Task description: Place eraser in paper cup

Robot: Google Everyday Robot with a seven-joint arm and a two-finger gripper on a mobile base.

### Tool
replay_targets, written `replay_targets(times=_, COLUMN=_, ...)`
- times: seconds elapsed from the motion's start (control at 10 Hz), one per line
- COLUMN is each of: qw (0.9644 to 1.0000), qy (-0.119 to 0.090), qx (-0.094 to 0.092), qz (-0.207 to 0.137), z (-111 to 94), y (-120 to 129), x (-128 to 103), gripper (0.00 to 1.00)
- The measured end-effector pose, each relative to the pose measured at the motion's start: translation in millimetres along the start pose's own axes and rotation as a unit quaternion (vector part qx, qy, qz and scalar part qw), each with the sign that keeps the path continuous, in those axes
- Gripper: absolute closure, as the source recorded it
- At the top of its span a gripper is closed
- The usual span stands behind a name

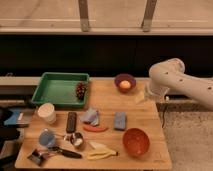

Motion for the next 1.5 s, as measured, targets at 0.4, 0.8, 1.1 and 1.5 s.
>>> replay_targets(times=0.4, qw=1.0000, qy=0.000, qx=0.000, qz=0.000, z=0, y=0, x=0, gripper=0.20)
replay_targets(times=0.8, qw=0.9992, qy=0.016, qx=-0.002, qz=-0.035, z=2, y=18, x=-5, gripper=0.20)
replay_targets(times=1.1, qw=0.9945, qy=0.028, qx=-0.003, qz=-0.101, z=6, y=74, x=-28, gripper=0.20)
replay_targets(times=1.5, qw=0.9796, qy=0.033, qx=-0.007, qz=-0.198, z=7, y=169, x=-54, gripper=0.20)
